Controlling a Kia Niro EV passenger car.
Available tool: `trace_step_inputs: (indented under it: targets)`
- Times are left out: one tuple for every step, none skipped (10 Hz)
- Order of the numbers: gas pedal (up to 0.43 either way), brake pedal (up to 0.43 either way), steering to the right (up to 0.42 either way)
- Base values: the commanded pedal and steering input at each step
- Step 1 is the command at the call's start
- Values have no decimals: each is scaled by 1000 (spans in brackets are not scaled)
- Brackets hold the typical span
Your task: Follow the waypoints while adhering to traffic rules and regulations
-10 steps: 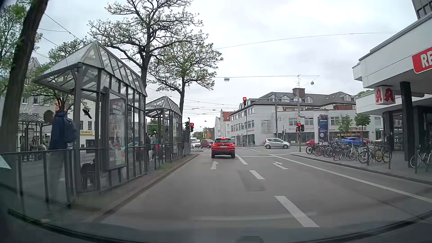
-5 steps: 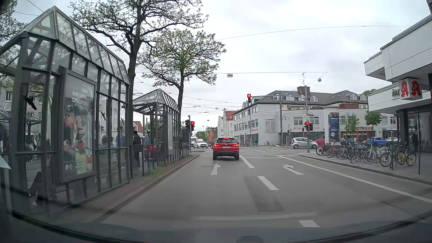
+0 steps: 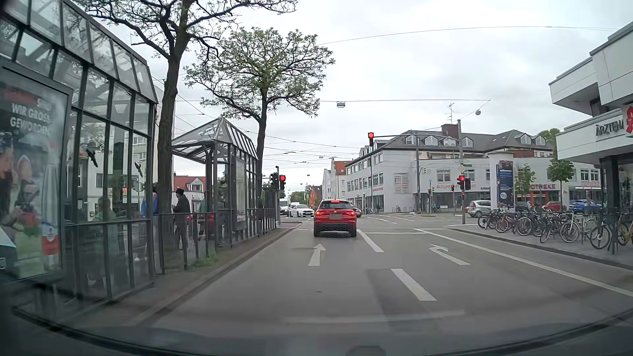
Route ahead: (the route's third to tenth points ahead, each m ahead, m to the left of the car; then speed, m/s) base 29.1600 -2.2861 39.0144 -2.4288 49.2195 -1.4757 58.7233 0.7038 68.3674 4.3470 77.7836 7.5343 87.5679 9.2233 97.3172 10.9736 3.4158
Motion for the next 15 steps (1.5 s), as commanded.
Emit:
trace_step_inputs:
  targets:
    - [0, 0, -20]
    - [0, 0, -16]
    - [0, 0, -12]
    - [0, 0, -10]
    - [0, 0, -8]
    - [0, 0, -7]
    - [0, 0, -7]
    - [0, 0, -6]
    - [0, 24, -4]
    - [0, 55, -4]
    - [0, 73, -4]
    - [0, 91, -4]
    - [0, 104, -3]
    - [0, 122, -3]
    - [0, 146, -3]
